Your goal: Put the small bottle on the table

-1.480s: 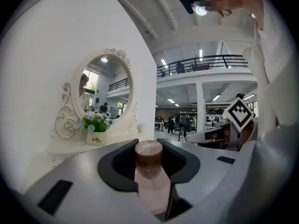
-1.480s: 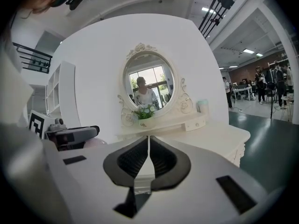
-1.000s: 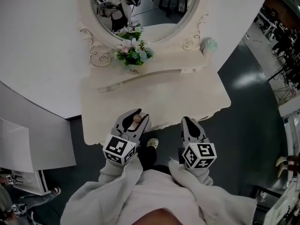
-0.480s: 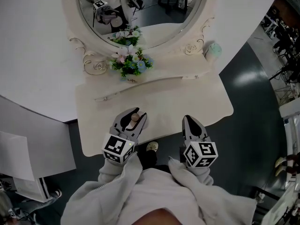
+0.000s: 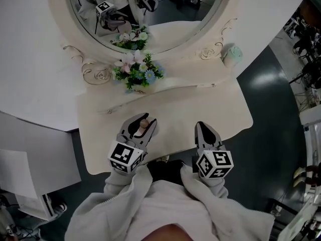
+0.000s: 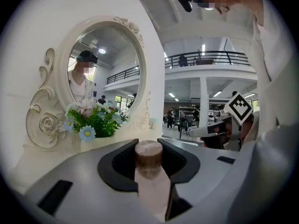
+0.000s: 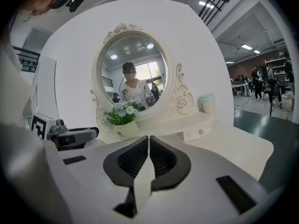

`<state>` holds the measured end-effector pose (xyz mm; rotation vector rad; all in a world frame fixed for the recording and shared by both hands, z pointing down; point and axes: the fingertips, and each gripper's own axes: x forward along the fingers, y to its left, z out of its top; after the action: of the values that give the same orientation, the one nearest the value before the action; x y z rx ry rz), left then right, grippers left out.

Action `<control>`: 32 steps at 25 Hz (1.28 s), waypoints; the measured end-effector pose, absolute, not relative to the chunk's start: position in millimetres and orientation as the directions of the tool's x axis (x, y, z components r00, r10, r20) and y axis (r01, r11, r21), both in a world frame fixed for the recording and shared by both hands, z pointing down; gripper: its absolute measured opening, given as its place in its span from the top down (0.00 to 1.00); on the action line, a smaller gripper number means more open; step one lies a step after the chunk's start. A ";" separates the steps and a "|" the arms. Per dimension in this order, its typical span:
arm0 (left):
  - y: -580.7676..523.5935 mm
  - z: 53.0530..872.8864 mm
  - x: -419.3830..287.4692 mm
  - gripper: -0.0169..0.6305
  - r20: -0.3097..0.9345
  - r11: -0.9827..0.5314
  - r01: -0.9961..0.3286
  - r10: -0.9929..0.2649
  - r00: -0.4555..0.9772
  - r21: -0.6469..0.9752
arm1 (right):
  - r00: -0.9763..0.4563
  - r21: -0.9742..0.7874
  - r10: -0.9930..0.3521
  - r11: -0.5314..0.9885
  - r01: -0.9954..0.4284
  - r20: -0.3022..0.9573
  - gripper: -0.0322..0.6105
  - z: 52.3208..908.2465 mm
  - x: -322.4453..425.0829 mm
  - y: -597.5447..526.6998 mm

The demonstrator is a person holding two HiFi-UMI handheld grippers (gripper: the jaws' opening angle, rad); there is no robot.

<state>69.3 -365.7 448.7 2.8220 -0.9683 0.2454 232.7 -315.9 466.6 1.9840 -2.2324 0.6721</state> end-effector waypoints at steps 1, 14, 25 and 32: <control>-367.4 450.3 69.4 0.77 0.205 -0.781 -0.619 -0.594 0.778 0.087 | -0.161 -0.270 -0.925 0.067 -0.960 0.344 0.89 467.5 232.8 -318.2; -405.0 484.6 86.1 0.77 0.250 -0.738 -0.672 -0.643 0.724 0.049 | -0.235 -0.282 -0.898 0.132 -0.950 0.373 0.89 471.4 233.0 -351.9; -437.0 531.8 112.0 0.77 0.287 -0.663 -0.746 -0.705 0.649 0.059 | -0.265 -0.263 -0.856 0.158 -0.952 0.444 0.89 478.9 260.8 -358.2; -453.7 563.6 122.7 0.77 0.309 -0.610 -0.791 -0.743 0.593 0.053 | -0.272 -0.253 -0.828 0.163 -0.954 0.491 0.89 486.6 273.7 -351.3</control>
<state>122.7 -453.7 563.6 2.6360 -1.2826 0.3832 273.7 -351.3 486.6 1.7284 -2.2007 0.7653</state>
